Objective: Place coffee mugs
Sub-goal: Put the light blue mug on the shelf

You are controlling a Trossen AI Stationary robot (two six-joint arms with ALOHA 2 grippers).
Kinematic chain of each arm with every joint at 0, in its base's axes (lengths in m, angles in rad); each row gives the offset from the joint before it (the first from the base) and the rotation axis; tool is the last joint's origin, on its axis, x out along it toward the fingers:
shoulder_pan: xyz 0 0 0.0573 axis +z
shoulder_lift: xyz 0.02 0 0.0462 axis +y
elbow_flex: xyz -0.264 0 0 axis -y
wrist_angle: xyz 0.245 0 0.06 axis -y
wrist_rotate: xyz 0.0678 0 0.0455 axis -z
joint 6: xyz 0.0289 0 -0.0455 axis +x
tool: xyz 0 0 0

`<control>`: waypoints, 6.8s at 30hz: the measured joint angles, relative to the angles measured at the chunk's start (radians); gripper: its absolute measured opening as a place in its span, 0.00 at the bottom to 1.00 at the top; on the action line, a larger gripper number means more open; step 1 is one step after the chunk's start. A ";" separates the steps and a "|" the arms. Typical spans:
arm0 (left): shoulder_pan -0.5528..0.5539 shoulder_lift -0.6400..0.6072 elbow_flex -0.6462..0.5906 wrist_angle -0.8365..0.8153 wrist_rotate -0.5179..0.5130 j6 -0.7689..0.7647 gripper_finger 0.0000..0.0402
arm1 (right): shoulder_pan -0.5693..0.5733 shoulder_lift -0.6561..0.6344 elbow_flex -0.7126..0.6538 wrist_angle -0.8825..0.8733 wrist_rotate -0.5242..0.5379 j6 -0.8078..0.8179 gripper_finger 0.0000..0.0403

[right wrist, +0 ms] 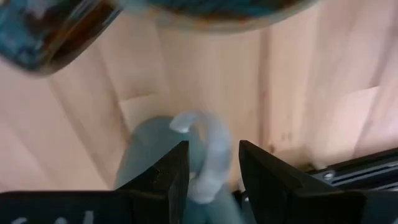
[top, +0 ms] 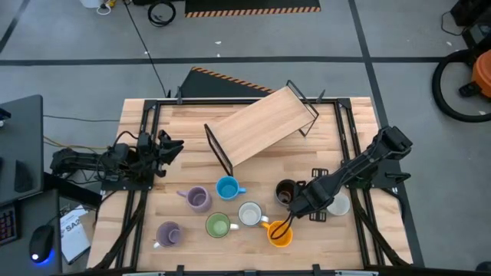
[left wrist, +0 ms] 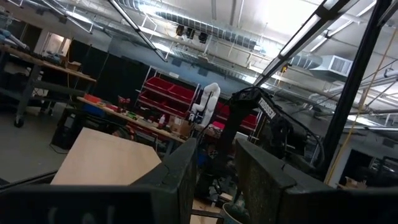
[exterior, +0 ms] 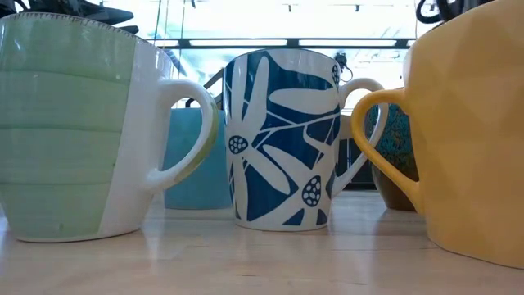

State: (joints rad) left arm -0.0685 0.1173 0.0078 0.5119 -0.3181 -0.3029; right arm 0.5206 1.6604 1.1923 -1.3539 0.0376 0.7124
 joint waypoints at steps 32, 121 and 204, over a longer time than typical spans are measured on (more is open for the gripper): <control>-0.001 0.000 0.000 -0.002 0.008 -0.001 0.29 | -0.116 -0.139 -0.001 -0.218 0.093 0.021 0.36; -0.001 0.000 0.000 -0.006 -0.011 0.049 0.29 | 0.402 -0.313 -0.331 0.149 0.006 -0.112 0.11; -0.001 0.000 0.000 -0.087 0.003 -0.120 0.29 | -1.040 -0.054 0.550 -0.064 0.107 -1.842 0.10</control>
State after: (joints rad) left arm -0.0692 0.1173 0.0082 0.4251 -0.3149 -0.4230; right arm -0.5192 1.6063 1.7420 -1.4182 0.1443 -1.1295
